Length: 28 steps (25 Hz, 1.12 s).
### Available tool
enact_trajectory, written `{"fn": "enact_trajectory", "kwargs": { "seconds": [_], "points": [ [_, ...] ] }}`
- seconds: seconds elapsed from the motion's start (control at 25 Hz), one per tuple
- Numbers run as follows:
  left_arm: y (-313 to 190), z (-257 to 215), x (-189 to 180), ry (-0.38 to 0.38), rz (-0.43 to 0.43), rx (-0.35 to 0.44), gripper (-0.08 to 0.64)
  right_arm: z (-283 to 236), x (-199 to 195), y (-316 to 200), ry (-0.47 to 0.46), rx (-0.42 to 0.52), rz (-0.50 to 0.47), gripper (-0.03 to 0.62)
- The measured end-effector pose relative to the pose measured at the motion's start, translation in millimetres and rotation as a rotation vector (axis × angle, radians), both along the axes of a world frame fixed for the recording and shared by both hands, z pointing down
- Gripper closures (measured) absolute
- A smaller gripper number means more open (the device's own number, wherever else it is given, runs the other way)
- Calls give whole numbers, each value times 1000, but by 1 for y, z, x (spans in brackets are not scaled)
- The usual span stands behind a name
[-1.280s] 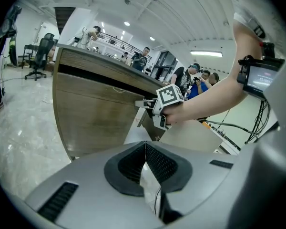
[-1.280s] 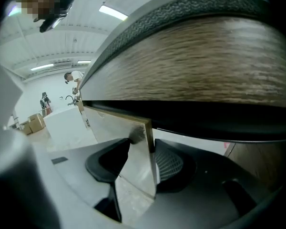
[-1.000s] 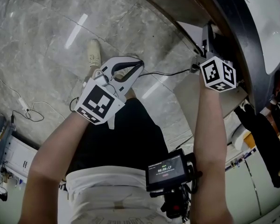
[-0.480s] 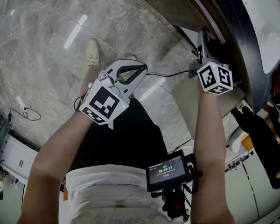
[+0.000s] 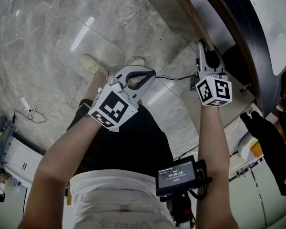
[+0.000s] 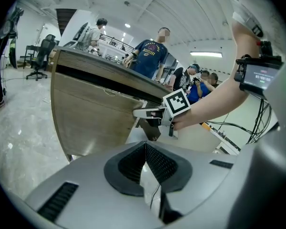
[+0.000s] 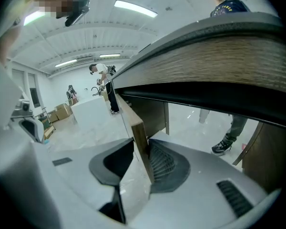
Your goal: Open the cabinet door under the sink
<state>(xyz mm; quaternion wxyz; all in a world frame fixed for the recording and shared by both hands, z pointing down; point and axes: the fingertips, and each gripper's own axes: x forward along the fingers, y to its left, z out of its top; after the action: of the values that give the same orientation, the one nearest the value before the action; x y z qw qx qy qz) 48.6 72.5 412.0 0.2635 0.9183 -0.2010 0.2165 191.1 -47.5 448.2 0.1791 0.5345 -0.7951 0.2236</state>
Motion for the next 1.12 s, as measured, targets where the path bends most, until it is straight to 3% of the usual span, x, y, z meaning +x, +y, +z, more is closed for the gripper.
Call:
{"fn": "enact_trajectory", "kwargs": {
  "seconds": [0.32,0.96,1.12],
  "points": [
    [14,-17,-17,29,0,6,549,1,-28,29,25,-58,25,494],
    [8,-14,-116,16,-29,10,549,8,-82,54,37,-105,173,494],
    [9,-15,-124,10,-28,14,549,3,-84,63,33,-113,208,495]
  ]
}}
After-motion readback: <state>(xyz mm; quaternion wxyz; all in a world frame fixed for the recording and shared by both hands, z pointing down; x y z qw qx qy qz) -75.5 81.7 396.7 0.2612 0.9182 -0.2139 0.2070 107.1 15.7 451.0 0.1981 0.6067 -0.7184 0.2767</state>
